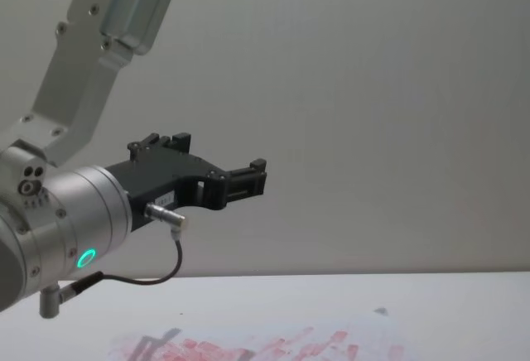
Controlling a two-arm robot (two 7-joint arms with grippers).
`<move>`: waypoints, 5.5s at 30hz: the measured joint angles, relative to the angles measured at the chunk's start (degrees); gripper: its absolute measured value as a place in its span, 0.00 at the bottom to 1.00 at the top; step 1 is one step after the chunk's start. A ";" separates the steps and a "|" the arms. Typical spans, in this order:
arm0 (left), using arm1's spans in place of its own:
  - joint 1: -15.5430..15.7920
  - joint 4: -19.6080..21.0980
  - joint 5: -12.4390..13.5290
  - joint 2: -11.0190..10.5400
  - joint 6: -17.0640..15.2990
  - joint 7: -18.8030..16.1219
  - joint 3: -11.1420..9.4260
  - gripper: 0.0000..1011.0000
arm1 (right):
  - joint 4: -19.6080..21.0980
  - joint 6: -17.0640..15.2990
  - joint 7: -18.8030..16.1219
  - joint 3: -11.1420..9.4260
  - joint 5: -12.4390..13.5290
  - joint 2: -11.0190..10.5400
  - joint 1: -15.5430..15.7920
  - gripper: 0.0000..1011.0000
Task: Use the one hand to pick up the stamp and affix it onto the A4 paper.
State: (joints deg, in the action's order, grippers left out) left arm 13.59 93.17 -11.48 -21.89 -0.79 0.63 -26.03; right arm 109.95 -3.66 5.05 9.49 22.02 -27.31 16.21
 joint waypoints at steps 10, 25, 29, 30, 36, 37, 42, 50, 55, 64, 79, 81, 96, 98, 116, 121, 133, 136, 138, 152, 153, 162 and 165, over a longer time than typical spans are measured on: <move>0.00 0.00 0.00 0.00 0.00 0.00 0.00 0.99 | 1.04 -3.35 2.37 -1.11 -0.50 -1.35 1.75 0.99; 0.00 0.00 0.00 0.00 0.00 0.00 0.00 0.99 | -0.52 -9.45 1.21 -0.69 -1.14 0.28 0.00 0.99; 0.00 0.00 0.00 0.00 0.00 0.00 0.00 0.99 | -1.22 -10.99 0.86 -0.35 -1.14 1.07 -0.43 0.99; 0.00 0.00 0.00 0.00 0.00 0.00 0.00 0.99 | -1.34 -11.29 0.75 -0.30 -1.14 1.20 -0.53 0.99; 0.00 0.00 0.00 0.00 0.00 0.00 0.00 0.99 | -2.26 -12.67 0.20 0.01 -1.51 2.09 -1.39 0.99; 0.00 0.00 0.00 0.00 0.00 0.00 0.00 0.99 | -2.54 -13.03 0.03 0.09 -1.68 2.33 -1.70 0.99; 0.00 0.00 0.00 0.00 0.00 0.00 0.00 0.99 | -3.28 -14.06 -0.45 0.21 -2.26 2.90 -2.59 0.99; 0.00 0.00 0.00 0.00 0.00 0.00 0.00 0.99 | -4.82 -15.82 -1.51 0.34 -3.07 3.82 -4.18 0.99; 0.00 0.00 0.00 0.00 0.00 0.00 0.00 0.99 | -5.52 -16.51 -2.04 0.39 -3.39 4.20 -4.89 0.94; 0.00 0.00 0.00 0.00 0.00 0.00 0.00 0.99 | -6.16 -17.17 -2.52 0.44 -3.67 4.56 -5.53 0.72; 0.00 0.00 0.00 0.00 0.00 0.00 0.00 0.99 | -6.61 -17.64 -2.89 0.48 -3.88 4.82 -5.98 0.25; 0.00 0.00 0.00 0.00 0.00 0.00 0.00 0.99 | -6.63 -17.64 -2.93 0.48 -3.92 4.85 -5.99 0.21; 0.00 0.00 0.00 0.00 0.00 0.00 0.00 0.99 | -6.59 -13.25 -5.04 0.56 -4.62 5.53 -6.80 0.21; 0.00 0.00 0.00 0.00 0.00 0.00 0.00 0.99 | -6.56 -12.20 -5.91 0.67 -4.86 5.75 -7.24 0.21; 0.00 0.00 0.00 0.00 0.00 0.00 0.00 0.99 | -9.46 -6.28 -17.80 2.91 -5.41 9.55 -13.27 0.21; 0.00 0.00 0.00 0.00 0.00 0.00 0.00 0.99 | -10.92 -7.20 -20.68 3.61 -5.34 10.38 -14.58 0.21; 0.00 0.00 0.00 0.00 0.00 0.00 0.00 0.99 | -14.40 -13.80 -26.34 5.35 -8.38 11.28 -16.98 0.21; 0.00 0.00 0.00 0.00 0.00 0.00 0.00 0.99 | -15.53 -15.46 -27.50 5.86 -9.83 11.44 -17.56 0.21; 0.00 0.00 0.00 0.00 0.00 0.00 0.00 0.99 | -16.40 -16.37 -28.19 6.22 -10.82 11.57 -18.01 0.21; 0.00 0.00 0.00 0.00 0.00 0.00 0.00 0.99 | -19.21 -17.85 -29.71 7.40 -14.79 11.93 -19.31 0.21; 0.00 0.00 0.00 0.00 0.00 0.00 0.00 0.99 | -19.28 -17.75 -29.67 7.45 -14.90 11.93 -19.33 0.21; 0.00 0.00 0.00 0.00 0.00 0.00 0.00 0.99 | -19.55 -15.10 -28.04 7.67 -15.41 11.85 -18.89 0.21; 0.00 0.00 0.00 0.00 0.00 0.00 0.00 0.99 | -19.41 -13.77 -27.19 7.62 -15.32 11.77 -18.62 0.21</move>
State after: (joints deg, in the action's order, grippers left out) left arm 13.59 93.18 -11.48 -21.89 -0.80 0.63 -26.03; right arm 90.54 -17.43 -22.15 17.11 6.70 -15.53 -2.41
